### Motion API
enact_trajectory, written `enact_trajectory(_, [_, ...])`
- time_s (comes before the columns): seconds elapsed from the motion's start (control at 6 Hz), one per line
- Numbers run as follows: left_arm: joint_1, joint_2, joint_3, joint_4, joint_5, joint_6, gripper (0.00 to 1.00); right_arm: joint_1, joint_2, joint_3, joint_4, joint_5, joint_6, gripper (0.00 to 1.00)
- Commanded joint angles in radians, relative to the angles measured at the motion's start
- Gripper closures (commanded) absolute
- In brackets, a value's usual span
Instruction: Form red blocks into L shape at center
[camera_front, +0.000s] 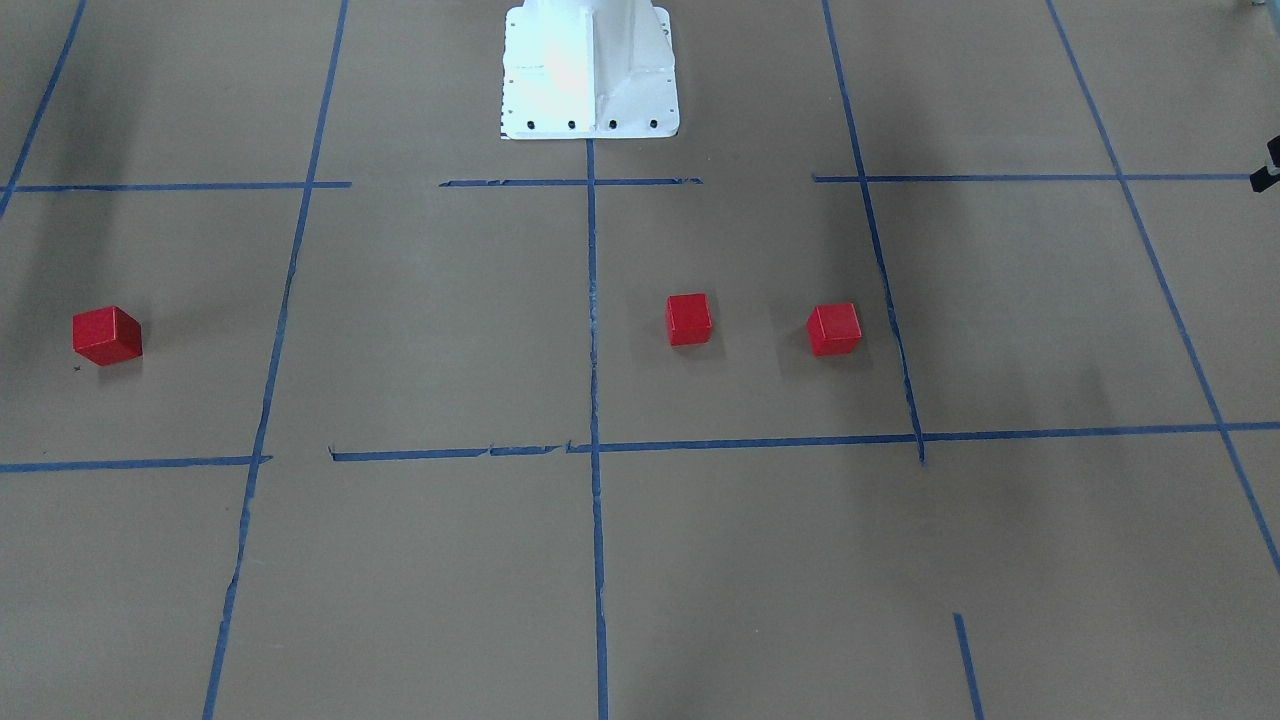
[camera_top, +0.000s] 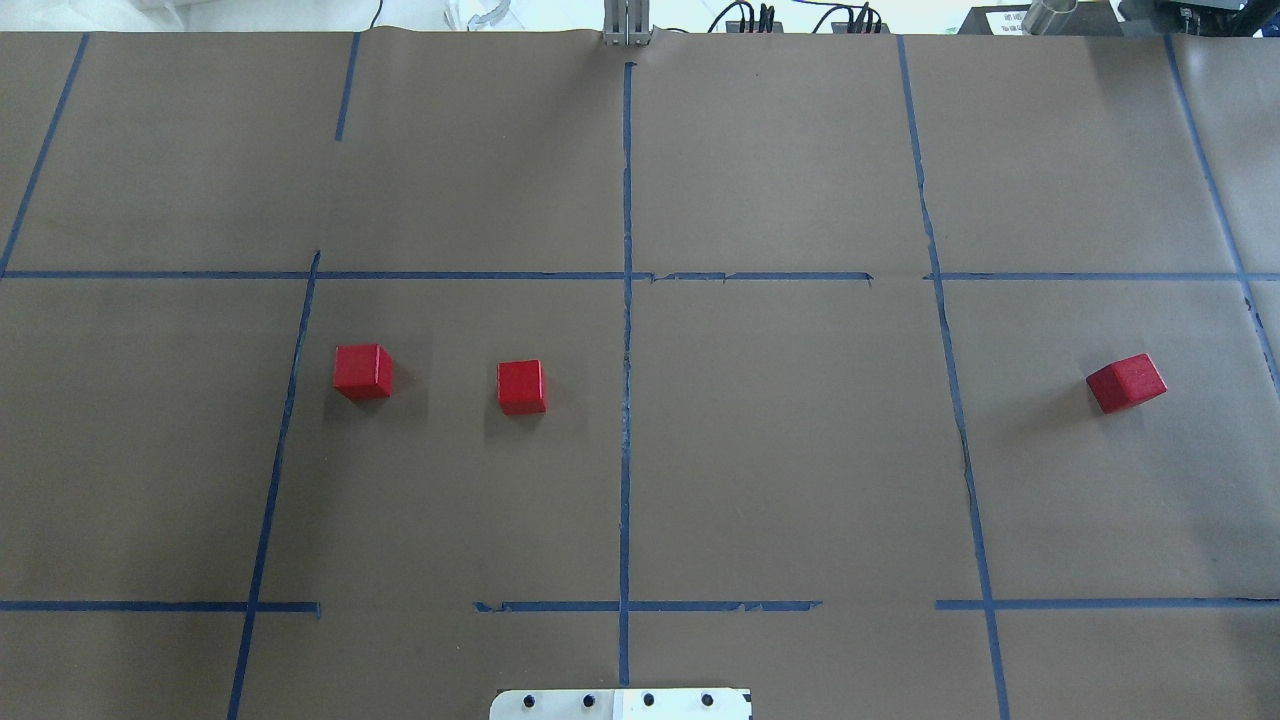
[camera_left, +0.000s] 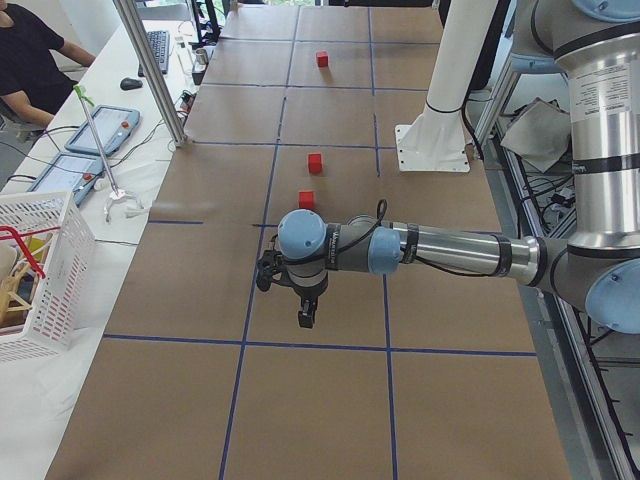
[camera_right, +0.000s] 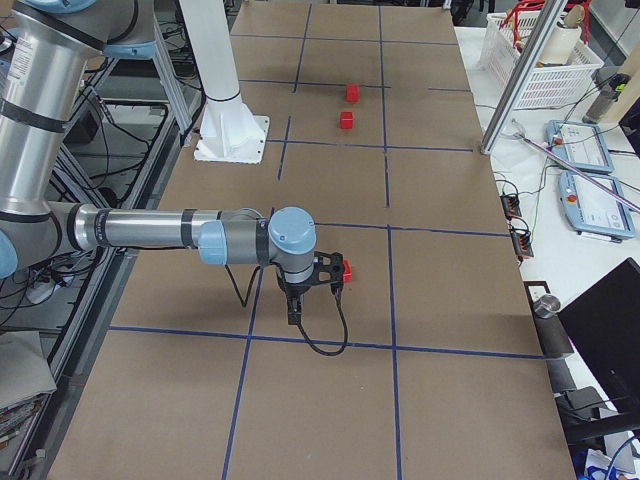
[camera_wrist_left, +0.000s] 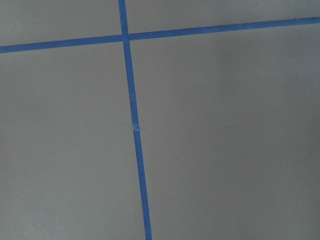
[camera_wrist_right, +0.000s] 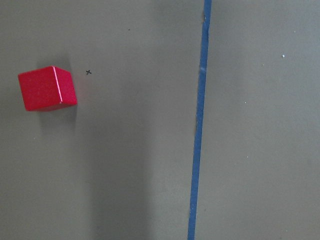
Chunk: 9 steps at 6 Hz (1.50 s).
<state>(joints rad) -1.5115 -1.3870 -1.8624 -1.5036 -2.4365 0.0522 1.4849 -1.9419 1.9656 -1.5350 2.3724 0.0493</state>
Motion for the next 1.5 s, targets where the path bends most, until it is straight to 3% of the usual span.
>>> enact_trajectory(0.0, [0.010,0.011,-0.036,-0.016,0.008,-0.017,0.00,0.000,0.030,-0.020,0.001,-0.004,0.000,0.00])
enact_trajectory(0.67, [0.013,0.003,-0.030,-0.020,0.017,-0.023,0.00,0.000,0.029,-0.025,0.001,-0.004,-0.002,0.00])
enact_trajectory(1.33, [0.013,-0.004,-0.021,-0.021,0.019,-0.022,0.00,-0.041,0.023,-0.028,0.169,0.005,0.051,0.00])
